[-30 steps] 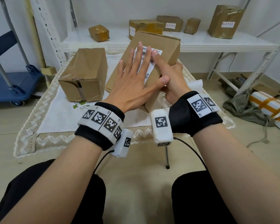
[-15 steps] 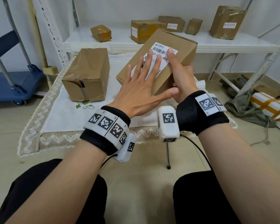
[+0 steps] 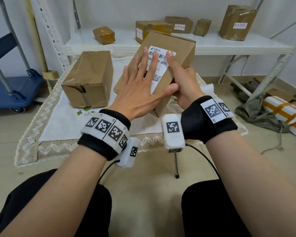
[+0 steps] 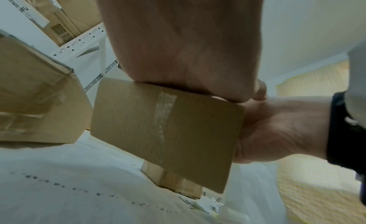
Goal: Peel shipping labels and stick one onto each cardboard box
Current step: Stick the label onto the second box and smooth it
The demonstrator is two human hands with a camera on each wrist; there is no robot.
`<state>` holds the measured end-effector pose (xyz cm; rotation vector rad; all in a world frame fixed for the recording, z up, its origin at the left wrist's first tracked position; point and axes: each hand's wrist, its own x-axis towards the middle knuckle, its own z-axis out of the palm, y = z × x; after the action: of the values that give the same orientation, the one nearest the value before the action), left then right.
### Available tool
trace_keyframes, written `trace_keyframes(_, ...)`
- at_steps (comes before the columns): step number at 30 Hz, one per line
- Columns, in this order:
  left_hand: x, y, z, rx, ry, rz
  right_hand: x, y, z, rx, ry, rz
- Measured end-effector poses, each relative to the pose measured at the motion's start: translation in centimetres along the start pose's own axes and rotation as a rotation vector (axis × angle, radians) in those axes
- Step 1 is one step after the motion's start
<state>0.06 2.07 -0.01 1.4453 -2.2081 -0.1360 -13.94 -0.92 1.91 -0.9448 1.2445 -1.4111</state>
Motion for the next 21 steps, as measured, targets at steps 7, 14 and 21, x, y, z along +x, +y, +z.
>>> trace_keyframes(7, -0.1, 0.2, 0.2, 0.024, -0.059, 0.006, 0.3, -0.4, -0.8, -0.007, 0.023, 0.007)
trace_keyframes(14, -0.4, 0.3, 0.5, 0.050, -0.100, 0.040, 0.0, -0.7, -1.2, 0.013, 0.078, 0.046)
trace_keyframes(21, 0.1, 0.1, -0.1, -0.022, -0.030, -0.005, 0.0, 0.2, -0.2, -0.012, 0.011, 0.030)
